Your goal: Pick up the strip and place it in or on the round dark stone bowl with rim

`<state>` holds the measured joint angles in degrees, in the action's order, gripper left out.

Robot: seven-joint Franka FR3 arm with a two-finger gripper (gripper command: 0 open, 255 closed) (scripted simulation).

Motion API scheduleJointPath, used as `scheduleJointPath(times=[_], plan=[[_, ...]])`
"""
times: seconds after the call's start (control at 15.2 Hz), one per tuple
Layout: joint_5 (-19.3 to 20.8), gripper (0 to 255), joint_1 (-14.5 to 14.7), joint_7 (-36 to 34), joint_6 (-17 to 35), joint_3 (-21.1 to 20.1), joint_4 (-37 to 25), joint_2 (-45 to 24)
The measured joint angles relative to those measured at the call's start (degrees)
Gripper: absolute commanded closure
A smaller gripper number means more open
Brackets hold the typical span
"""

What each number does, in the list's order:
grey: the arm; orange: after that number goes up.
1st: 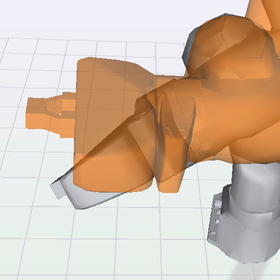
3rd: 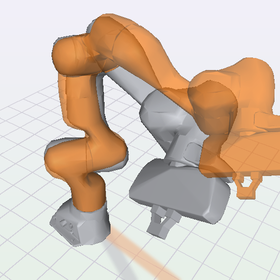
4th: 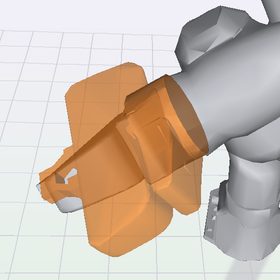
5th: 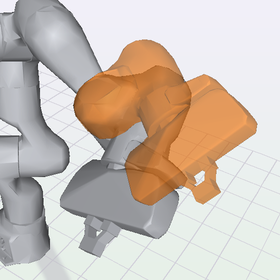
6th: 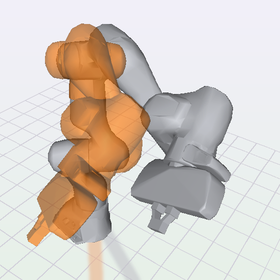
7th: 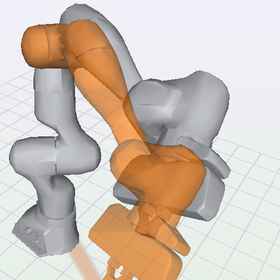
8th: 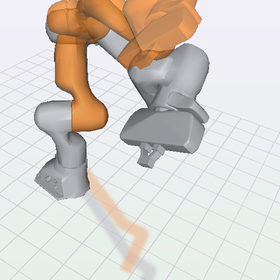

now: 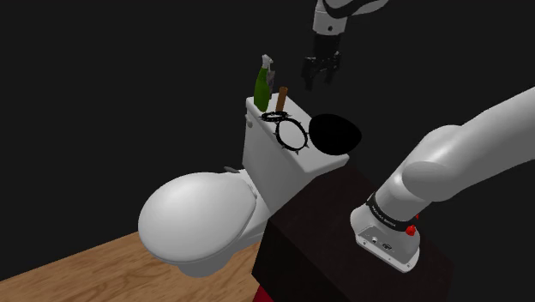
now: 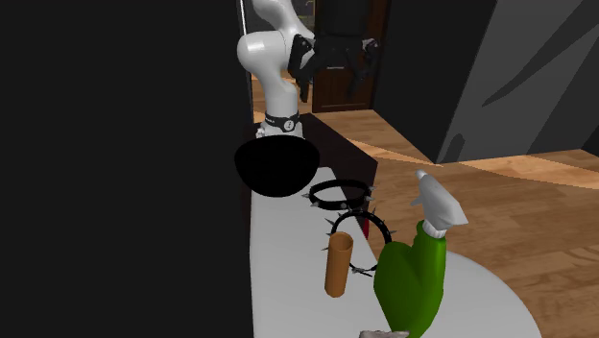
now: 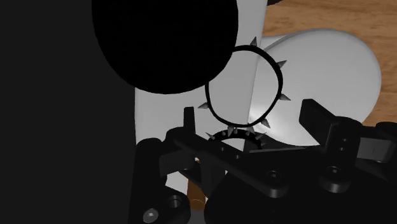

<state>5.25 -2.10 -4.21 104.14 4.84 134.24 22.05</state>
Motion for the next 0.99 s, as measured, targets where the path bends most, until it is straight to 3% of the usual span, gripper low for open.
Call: scheduleJointPath(times=[0.53, 0.99], plan=[[-3.64, 0, -0.97, -0.29, 10.35, 2.43, -4.65, -16.76], [-8.61, 0, -2.60, 1.21, 16.06, 3.72, -13.35, -32.97]])
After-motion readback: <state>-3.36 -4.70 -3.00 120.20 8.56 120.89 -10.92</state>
